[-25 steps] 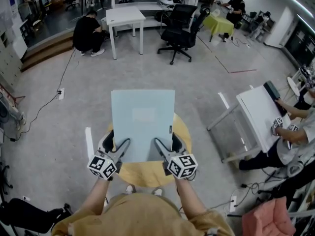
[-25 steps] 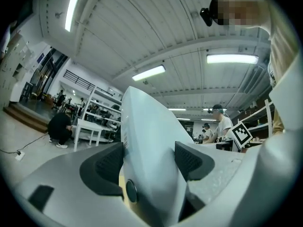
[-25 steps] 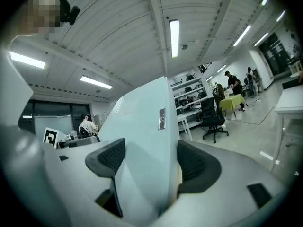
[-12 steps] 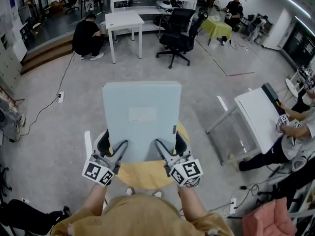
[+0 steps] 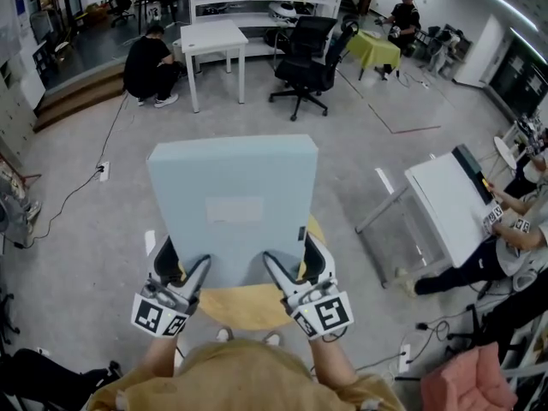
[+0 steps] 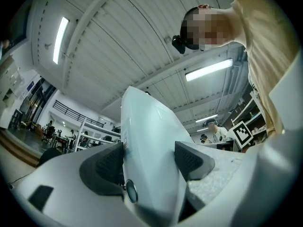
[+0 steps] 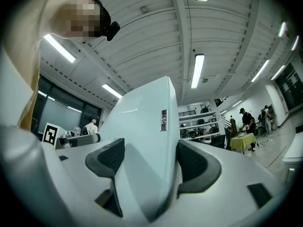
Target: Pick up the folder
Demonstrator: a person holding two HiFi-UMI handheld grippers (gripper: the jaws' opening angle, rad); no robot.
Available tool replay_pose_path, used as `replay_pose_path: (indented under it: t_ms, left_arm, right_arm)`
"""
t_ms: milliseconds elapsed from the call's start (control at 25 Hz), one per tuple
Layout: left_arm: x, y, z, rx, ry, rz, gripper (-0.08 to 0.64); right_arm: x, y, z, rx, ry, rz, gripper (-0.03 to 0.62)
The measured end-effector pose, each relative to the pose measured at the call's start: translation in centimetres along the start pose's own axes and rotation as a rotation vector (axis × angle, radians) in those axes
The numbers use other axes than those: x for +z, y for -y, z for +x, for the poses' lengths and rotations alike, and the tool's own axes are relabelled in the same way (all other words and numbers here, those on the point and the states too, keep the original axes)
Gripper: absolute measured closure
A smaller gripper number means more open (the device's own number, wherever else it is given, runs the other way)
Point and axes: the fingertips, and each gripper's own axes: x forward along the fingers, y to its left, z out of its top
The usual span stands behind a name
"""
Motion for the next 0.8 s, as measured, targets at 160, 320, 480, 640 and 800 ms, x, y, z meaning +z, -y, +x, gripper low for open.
replay_pose_path:
  t_ms: [160, 320, 480, 640, 800]
  left_arm:
    - [0.9, 0.5, -0.3, -0.005, 0.024, 0.019, 0.233]
    - [0.7, 1.2, -0.5, -0.004, 0.028, 0.019, 0.233]
    - [0.4, 1.6, -0.7, -0.010, 0.018, 0.032, 0.233]
    - [0.7, 1.7, -0.5, -0.012, 0.018, 0.045, 0.233]
    - [0.8, 1.9, -0.4, -0.016, 0.021, 0.049, 0.233]
  right_arm:
    - [1.1, -0.5, -0.6, -0.001, 0.017, -0.029, 0.262]
    - [1.0, -0.5, -1.3, -0.004, 0.023, -0.045, 0.262]
    - [0.4, -0.4, -1.8, -0.008, 0.009, -0.043, 0.262]
    - [0.6, -0.4, -1.8, -0.009, 0.007, -0.041, 0.262]
    - [0.7, -0.4, -1.9, -0.010, 0.002, -0.042, 0.262]
